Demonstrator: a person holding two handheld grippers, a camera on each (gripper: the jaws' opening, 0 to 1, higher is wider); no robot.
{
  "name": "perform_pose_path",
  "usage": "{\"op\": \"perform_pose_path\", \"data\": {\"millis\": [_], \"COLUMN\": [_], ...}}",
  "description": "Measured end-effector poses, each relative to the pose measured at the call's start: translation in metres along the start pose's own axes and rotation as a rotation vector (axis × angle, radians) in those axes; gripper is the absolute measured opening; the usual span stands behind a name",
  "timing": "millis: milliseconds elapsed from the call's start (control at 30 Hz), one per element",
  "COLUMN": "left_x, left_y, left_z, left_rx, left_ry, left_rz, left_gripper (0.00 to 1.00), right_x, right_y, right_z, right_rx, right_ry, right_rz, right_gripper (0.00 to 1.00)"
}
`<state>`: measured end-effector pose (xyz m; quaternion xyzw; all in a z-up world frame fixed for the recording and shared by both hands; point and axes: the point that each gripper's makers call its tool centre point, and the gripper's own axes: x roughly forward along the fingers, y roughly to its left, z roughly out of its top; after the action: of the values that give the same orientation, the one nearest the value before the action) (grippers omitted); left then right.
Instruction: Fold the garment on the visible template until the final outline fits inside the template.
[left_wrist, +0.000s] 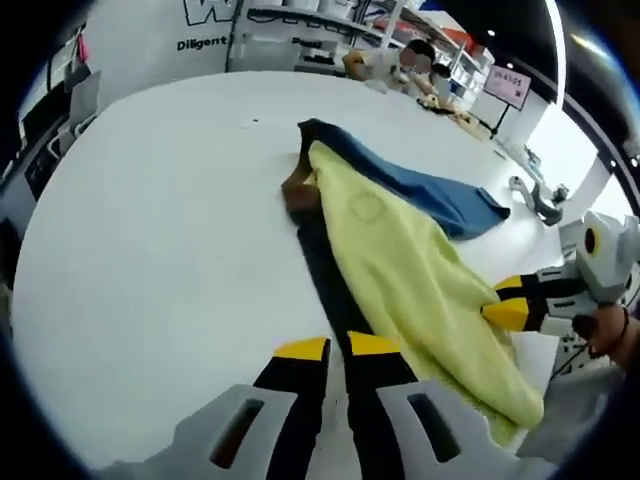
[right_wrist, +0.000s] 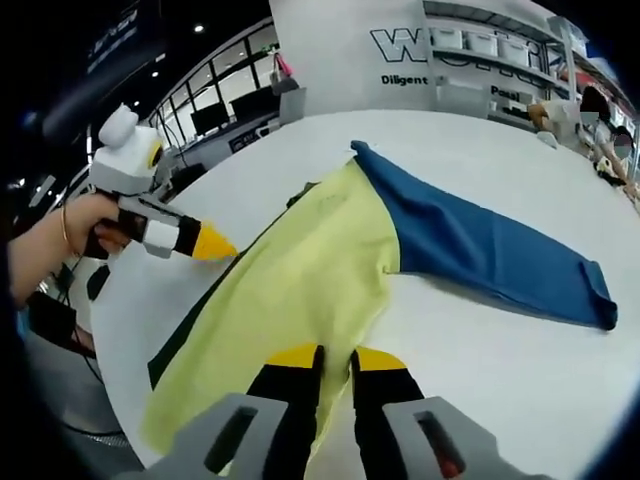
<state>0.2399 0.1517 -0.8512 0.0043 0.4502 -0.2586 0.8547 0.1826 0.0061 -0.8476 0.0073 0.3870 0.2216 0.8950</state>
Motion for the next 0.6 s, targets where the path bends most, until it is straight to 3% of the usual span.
{"op": "perform_pose_path", "data": {"millis": [67,267,333,400,433,600], "left_x": [0.0018,0.0026,0.0026,0.0045,0.0037,0.0033], "left_y": [-0.0069,-0.0072,-0.01,-0.0096,-0.0049,-0.0085], "left_z": [0.0007,0.0031,0.0013,0.0,-0.0044,-0.0021], "left_rx": [-0.013,0.013,0.0,0.004,0.02,0.002], "left_ry": [-0.001,-0.001,0.004,0.008,0.028,0.016], "left_rz": [-0.023,0.001,-0.006,-0.004,0.023,0.008], "left_gripper": [0.19,0.21,0.17,0.06,0.06,0.06], "right_x": [-0.0007,-0.0022,-0.0022,-0.002,-0.0019,-0.0015], "right_y": [-0.0001,-0.0013,-0.0013,-0.0013,-0.0012,-0.0008], "right_z": [0.0005,-0.0013,-0.0018,-0.0019,-0.0021,-0.0017], "right_rx": [0.001,0.013,0.013,0.01,0.007,0.003], "right_ry": [-0.006,-0.007,-0.006,-0.007,-0.006,-0.005], "right_rz": [0.002,0.006,0.007,0.009,0.009,0.011], "right_gripper": [0.05,0.06,0.05,0.05,0.05,0.05]}}
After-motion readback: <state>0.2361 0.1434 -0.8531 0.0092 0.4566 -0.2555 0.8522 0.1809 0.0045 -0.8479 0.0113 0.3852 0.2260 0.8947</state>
